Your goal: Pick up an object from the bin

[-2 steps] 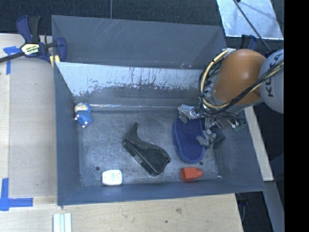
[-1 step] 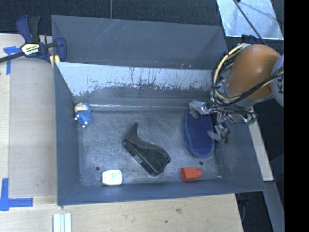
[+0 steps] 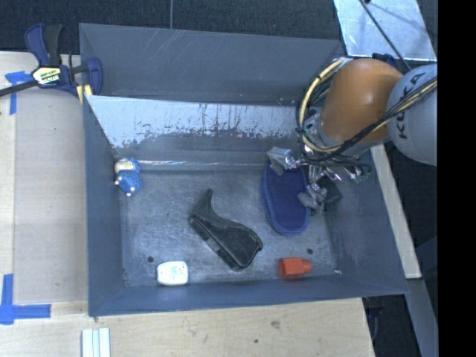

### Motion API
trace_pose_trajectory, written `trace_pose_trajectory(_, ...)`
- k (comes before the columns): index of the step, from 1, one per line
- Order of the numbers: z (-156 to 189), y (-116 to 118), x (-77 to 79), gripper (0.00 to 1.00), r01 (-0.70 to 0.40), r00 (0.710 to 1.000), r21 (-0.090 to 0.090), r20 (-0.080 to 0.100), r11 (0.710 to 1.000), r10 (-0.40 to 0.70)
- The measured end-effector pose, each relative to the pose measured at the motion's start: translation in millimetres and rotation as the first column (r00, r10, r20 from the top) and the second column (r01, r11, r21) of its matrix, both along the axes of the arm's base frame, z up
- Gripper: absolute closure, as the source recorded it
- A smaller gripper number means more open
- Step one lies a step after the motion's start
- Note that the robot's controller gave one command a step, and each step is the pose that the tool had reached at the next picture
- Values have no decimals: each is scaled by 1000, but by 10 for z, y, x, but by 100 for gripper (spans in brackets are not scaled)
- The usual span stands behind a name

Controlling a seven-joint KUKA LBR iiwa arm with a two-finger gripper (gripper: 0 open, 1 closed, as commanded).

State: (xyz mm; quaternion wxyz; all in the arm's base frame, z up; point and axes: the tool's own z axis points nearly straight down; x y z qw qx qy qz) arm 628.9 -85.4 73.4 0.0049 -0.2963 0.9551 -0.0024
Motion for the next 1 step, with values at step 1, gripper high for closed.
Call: trace_pose_trajectory(1,3,224,-486,0,-317,948,-2,2,948,317)
